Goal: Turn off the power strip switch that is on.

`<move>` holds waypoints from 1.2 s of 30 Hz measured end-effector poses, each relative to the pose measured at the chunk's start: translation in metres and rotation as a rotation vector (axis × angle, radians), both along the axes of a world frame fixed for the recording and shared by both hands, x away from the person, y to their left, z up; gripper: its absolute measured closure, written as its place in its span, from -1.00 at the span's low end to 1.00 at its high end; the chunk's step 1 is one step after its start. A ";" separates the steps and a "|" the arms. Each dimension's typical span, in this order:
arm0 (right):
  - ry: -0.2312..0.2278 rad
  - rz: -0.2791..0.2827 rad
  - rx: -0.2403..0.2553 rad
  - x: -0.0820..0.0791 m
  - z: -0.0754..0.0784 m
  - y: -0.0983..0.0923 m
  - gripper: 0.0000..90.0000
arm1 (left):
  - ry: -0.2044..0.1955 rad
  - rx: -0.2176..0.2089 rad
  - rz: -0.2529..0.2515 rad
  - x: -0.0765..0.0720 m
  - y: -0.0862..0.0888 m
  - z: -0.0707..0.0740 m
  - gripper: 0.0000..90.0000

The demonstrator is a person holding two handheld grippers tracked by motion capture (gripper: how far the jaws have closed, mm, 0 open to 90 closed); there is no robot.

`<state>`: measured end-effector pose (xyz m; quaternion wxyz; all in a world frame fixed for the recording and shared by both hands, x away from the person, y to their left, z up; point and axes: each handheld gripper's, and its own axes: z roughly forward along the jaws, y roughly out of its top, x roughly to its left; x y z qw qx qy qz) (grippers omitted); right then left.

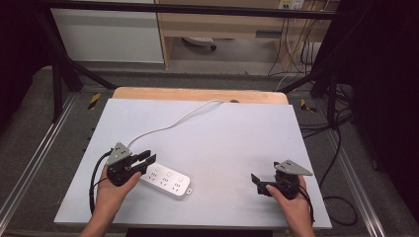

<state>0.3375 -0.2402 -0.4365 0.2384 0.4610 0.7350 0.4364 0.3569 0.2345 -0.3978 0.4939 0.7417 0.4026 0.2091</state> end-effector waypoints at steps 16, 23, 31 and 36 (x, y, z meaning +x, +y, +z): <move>0.001 0.005 -0.011 0.000 0.000 0.001 -0.90 | 0.063 -0.002 0.009 0.006 0.008 -0.012 1.00; 0.003 0.005 -0.012 0.000 0.000 0.002 -0.90 | 0.095 0.027 -0.018 0.008 0.003 -0.019 1.00; 0.006 0.006 -0.011 0.000 -0.001 0.002 -0.91 | 0.130 0.056 -0.051 0.010 -0.004 -0.026 1.00; 0.008 0.007 -0.013 0.000 -0.001 0.002 -0.91 | 0.148 0.072 -0.062 0.011 -0.008 -0.029 1.00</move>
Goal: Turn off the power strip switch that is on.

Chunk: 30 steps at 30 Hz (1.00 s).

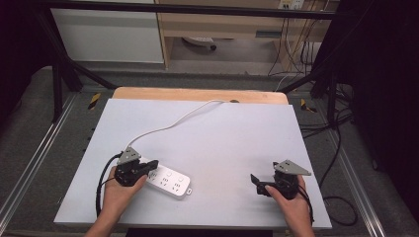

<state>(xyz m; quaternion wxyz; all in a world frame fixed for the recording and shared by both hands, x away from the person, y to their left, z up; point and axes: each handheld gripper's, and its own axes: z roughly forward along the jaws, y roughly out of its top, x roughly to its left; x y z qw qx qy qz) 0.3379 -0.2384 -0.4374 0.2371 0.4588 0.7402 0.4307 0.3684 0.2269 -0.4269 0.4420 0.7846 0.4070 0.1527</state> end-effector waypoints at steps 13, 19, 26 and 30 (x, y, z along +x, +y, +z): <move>0.003 0.002 0.002 0.000 0.000 0.000 -0.91 | 0.022 0.024 -0.007 0.002 -0.002 -0.004 1.00; 0.001 -0.002 0.003 0.000 0.000 0.000 -0.91 | 0.021 0.032 -0.009 0.002 -0.003 -0.004 1.00; 0.001 -0.003 -0.001 0.000 0.000 0.000 -0.93 | 0.018 0.035 -0.010 0.002 -0.004 -0.004 1.00; 0.000 -0.008 0.003 0.000 0.000 -0.001 -0.93 | 0.018 0.041 -0.010 0.002 -0.005 -0.004 1.00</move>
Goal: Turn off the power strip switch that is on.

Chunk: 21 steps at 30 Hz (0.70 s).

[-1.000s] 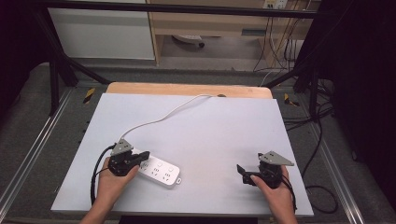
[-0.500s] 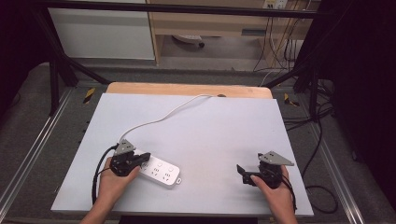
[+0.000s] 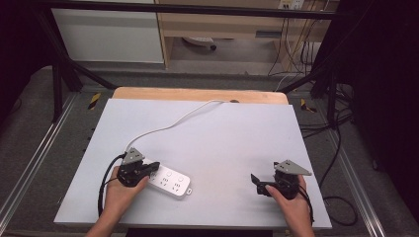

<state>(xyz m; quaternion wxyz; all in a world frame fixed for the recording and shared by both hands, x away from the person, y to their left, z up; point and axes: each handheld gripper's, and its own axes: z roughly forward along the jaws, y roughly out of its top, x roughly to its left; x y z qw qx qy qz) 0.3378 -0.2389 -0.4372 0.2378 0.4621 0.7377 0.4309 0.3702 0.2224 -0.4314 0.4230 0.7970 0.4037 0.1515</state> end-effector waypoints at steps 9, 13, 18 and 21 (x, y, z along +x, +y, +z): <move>0.002 0.005 -0.002 0.000 0.000 0.000 -0.93 | -0.006 0.008 0.005 0.000 -0.001 -0.001 1.00; 0.005 0.004 -0.002 0.000 -0.001 0.000 -0.93 | -0.003 0.016 0.002 0.001 -0.001 -0.001 1.00; 0.008 0.004 0.001 0.000 -0.001 0.001 -0.93 | -0.003 0.034 0.000 0.001 -0.002 -0.001 1.00; 0.009 0.003 0.002 0.000 -0.001 0.001 -0.93 | -0.005 0.041 0.001 0.000 -0.003 -0.001 1.00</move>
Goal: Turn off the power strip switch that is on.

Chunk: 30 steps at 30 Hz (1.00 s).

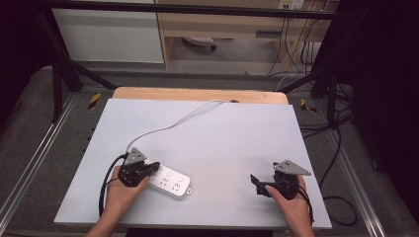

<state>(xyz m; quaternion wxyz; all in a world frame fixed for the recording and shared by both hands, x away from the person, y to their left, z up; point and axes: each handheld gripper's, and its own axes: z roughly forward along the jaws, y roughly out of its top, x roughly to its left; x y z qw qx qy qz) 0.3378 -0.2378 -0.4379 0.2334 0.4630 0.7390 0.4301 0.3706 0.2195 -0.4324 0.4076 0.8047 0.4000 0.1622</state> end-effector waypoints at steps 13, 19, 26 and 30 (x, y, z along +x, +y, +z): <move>0.002 0.000 -0.003 0.000 -0.001 0.000 -0.93 | 0.002 -0.002 -0.001 0.000 0.000 0.000 1.00; 0.004 -0.003 -0.002 0.000 -0.001 0.000 -0.93 | 0.003 0.001 0.000 0.000 0.000 0.000 1.00; 0.008 -0.006 -0.001 0.000 -0.001 0.000 -0.93 | 0.009 -0.004 0.000 0.000 0.000 0.000 1.00; 0.007 -0.005 -0.003 0.000 -0.001 -0.001 -0.93 | 0.005 0.005 0.003 -0.001 -0.001 0.000 1.00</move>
